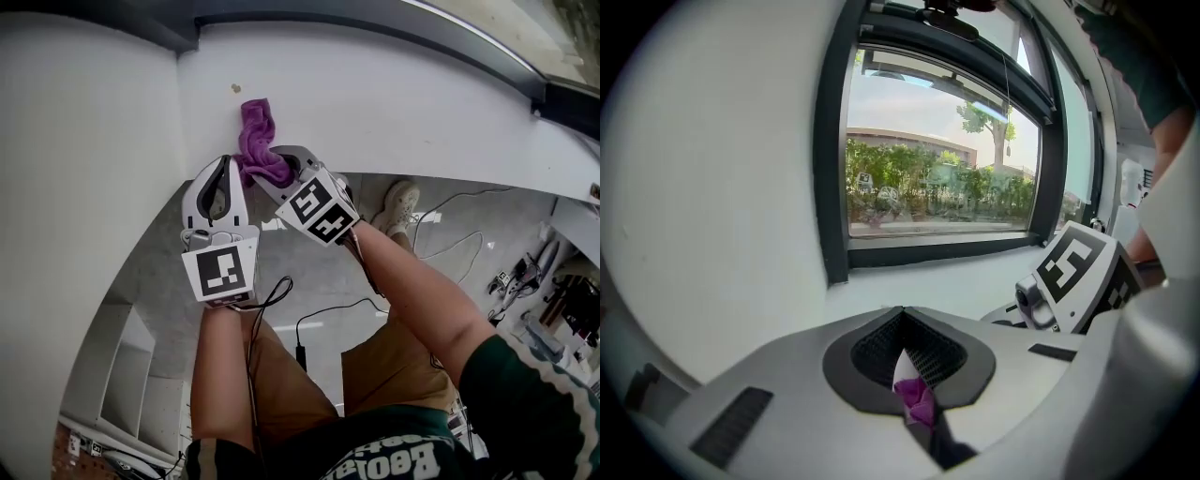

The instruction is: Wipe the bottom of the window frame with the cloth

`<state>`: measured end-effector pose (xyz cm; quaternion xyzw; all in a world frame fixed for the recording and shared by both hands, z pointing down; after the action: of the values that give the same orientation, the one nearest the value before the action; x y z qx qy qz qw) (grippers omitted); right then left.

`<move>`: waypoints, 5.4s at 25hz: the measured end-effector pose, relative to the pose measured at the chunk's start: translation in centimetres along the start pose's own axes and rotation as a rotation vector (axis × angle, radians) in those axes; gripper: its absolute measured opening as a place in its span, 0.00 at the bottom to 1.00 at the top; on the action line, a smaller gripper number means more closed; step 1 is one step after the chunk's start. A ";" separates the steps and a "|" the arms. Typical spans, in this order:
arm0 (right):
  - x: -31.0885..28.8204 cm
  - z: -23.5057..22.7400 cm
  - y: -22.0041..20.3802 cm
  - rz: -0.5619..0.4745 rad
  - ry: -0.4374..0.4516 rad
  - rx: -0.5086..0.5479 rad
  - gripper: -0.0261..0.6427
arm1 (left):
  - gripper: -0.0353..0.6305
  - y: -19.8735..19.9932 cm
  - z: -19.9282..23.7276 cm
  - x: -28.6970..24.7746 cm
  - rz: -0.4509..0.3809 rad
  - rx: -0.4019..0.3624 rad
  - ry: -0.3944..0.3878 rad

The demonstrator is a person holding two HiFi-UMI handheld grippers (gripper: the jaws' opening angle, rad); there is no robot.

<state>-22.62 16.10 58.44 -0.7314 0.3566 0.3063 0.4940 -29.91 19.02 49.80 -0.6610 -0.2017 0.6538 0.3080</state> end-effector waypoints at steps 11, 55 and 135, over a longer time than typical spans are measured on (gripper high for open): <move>-2.5 3.7 3.4 -0.018 0.105 0.017 0.23 | 0.06 -1.5 3.4 1.9 0.029 0.074 0.046; -0.9 -8.3 7.7 -0.062 -0.067 -0.060 0.23 | 0.06 6.4 2.6 -4.9 -0.043 0.028 0.018; 19.1 -22.9 -11.9 -0.102 -0.390 -0.408 0.23 | 0.06 14.1 -22.3 -13.1 -0.024 -0.299 -0.311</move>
<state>0.01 -6.62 56.57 -0.7599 0.1487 0.4813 0.4108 -10.61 -3.23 49.07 -0.5881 -0.3493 0.7071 0.1795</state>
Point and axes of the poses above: the fingertips, and each gripper's own axes: x backward along the fingers, z to its left, y out of its top, the point moved 5 cm from there along x, backward along the fingers, and after that the axes turned 11 degrees about z, right-handed, at the moved point
